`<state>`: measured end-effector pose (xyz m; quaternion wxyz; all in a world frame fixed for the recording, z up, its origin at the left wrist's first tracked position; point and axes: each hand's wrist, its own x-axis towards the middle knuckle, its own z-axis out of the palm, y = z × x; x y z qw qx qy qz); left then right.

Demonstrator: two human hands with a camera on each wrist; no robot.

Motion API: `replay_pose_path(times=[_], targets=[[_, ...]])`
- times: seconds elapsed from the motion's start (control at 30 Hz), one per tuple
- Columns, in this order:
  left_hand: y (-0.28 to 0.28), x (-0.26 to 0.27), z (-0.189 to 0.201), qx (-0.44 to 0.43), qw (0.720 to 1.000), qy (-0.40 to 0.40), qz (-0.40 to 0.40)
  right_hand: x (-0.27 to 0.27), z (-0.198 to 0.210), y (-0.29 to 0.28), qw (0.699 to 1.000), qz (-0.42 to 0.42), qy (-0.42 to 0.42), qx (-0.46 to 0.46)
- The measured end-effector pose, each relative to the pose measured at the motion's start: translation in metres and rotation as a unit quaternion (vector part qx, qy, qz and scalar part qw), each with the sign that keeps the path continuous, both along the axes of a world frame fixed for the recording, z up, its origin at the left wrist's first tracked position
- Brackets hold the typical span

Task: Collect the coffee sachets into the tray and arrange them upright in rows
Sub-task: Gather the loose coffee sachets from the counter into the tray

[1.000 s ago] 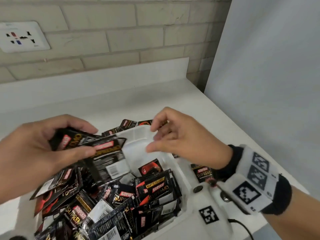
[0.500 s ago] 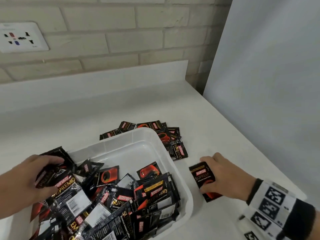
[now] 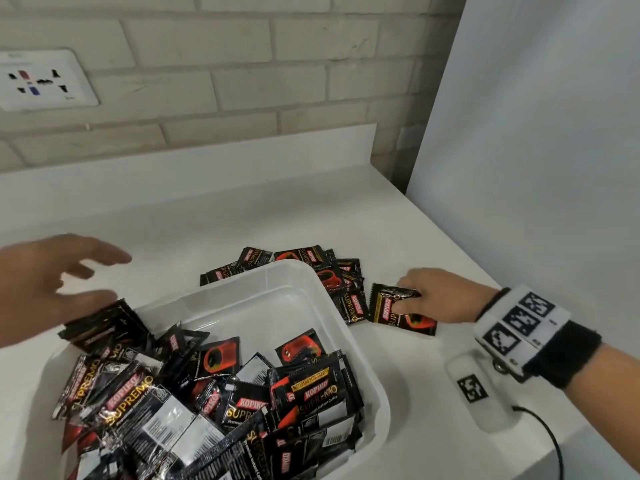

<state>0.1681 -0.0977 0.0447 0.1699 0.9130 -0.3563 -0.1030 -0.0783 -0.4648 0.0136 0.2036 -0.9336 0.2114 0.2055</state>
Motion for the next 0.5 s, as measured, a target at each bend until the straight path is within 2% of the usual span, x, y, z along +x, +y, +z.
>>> replay_pose_path(times=[0.1,0.17,0.3,0.5], targets=[[-0.043,-0.021,0.041,0.028,0.999,0.028,0.011,0.025,0.002,-0.007,0.996,0.069,0.024,-0.053],[-0.071,-0.022,0.050,0.062,0.997,0.050,-0.002,0.042,0.003,-0.010,0.992,0.108,0.026,-0.064],[-0.116,-0.008,0.039,0.204,0.976,0.073,-0.019,0.069,0.016,-0.012,0.982,0.171,0.066,-0.048],[-0.155,0.005,0.012,0.285,0.941,0.181,-0.003,0.085,0.032,-0.017,0.969,0.188,0.155,-0.030]])
